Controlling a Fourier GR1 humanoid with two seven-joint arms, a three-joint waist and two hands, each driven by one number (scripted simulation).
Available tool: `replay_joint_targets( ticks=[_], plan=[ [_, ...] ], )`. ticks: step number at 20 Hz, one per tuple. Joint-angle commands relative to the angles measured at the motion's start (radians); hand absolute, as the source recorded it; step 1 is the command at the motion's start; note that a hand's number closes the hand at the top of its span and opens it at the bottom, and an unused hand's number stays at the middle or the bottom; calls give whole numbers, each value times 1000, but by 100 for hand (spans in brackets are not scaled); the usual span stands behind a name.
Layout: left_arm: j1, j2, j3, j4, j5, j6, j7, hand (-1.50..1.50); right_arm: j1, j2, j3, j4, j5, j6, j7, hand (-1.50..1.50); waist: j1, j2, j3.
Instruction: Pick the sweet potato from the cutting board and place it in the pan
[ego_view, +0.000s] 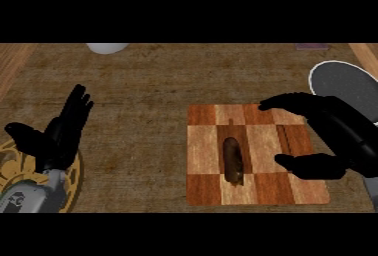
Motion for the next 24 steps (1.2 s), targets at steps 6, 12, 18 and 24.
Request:
replay_joint_targets(
  ticks=[6,12,18,24],
  plan=[
    [-29,19,43,-28,16,-42,58,0,-296,73,106,46,29,298,216,-150,25,8,1],
    [-60,3,32,-25,6,-34,91,0,-459,190,269,194,107,468,346,-150,31,10,1],
    [-111,-8,59,41,-13,-26,75,0,-524,342,371,351,79,643,479,-150,13,11,0],
    [-43,9,73,-24,11,-53,97,0,-516,383,379,433,-44,834,602,-150,5,2,0]
  ],
)
